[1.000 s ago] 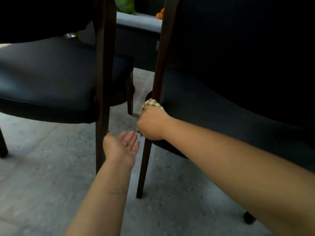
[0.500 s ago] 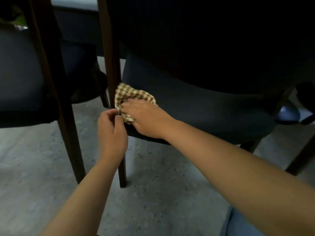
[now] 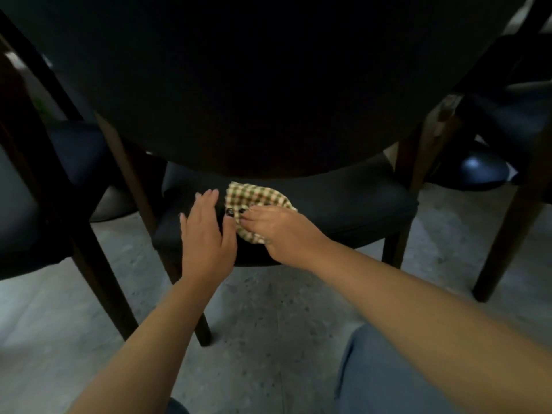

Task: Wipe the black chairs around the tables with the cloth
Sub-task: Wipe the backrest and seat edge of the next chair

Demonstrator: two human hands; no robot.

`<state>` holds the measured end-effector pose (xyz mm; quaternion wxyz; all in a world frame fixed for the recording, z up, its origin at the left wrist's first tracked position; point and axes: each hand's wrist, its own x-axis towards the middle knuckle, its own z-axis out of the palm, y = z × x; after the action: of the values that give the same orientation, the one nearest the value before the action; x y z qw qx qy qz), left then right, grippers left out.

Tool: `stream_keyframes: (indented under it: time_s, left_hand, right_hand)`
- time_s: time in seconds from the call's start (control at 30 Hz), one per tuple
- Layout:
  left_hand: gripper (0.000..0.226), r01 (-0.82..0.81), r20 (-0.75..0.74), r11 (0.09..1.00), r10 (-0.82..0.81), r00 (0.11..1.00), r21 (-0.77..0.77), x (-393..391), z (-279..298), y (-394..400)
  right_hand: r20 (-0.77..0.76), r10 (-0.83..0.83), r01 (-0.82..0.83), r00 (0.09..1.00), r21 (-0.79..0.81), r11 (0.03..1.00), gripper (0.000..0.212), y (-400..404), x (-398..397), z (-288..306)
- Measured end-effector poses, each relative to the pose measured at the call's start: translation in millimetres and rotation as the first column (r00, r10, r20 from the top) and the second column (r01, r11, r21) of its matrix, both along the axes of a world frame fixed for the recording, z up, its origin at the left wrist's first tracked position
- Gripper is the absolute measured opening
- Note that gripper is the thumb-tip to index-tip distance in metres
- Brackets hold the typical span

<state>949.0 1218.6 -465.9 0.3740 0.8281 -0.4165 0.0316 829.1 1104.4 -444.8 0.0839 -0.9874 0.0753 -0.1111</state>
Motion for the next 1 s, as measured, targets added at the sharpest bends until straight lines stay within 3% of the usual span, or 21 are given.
stream_keyframes:
  time_s: [0.17,0.3,0.47,0.53,0.6,0.63,0.67,0.77,0.87,0.93,1.0]
  left_hand:
    - [0.052,0.154,0.161,0.971,-0.184,0.970,0.181,-29,7,-45]
    - [0.054,0.229,0.221,0.930,-0.297,0.929,0.286,-54,12,-87]
    - [0.057,0.421,0.238,0.817,-0.534,0.811,0.394,-101,19,-149]
    - [0.058,0.417,0.298,0.781,-0.581,0.757,0.465,-110,16,-163]
    - [0.061,0.384,0.348,0.775,-0.587,0.731,0.502,-109,12,-166]
    - [0.062,0.374,0.362,0.775,-0.587,0.724,0.509,-108,11,-164]
    - [0.064,0.370,0.374,0.779,-0.585,0.720,0.505,-107,10,-162]
    - [0.067,0.361,0.392,0.794,-0.570,0.722,0.490,-109,9,-161]
    - [0.066,0.346,0.405,0.799,-0.562,0.721,0.491,-109,8,-160]
    - [0.066,0.342,0.411,0.800,-0.560,0.719,0.493,-109,8,-159]
    - [0.065,0.338,0.418,0.803,-0.558,0.717,0.492,-109,8,-160]
  right_hand:
    - [0.185,-0.100,0.094,0.978,0.039,0.995,0.049,-37,-64,-8]
    - [0.389,-0.268,0.288,0.881,0.008,0.958,0.043,-70,-113,-20]
    - [0.487,-0.380,0.417,0.786,0.034,0.908,0.045,-101,-165,-40]
    - [0.493,-0.629,0.517,0.601,0.360,0.776,0.039,-110,-187,-44]
    - [0.309,-0.894,0.459,0.325,0.775,0.434,0.022,-123,-198,-36]
    - [0.219,-0.946,0.389,0.238,0.871,0.300,0.022,-130,-198,-28]
    - [0.181,-0.965,0.317,0.192,0.919,0.235,0.023,-139,-195,-19]
    - [0.167,-0.966,0.049,0.195,0.982,0.180,0.020,-170,-171,31]
    - [0.245,-0.926,-0.088,0.286,0.969,0.229,0.021,-208,-138,89]
    - [0.305,-0.878,-0.148,0.368,0.952,0.268,0.026,-224,-122,117]
    - [0.293,-0.876,-0.081,0.384,0.955,0.284,0.031,-234,-113,125]
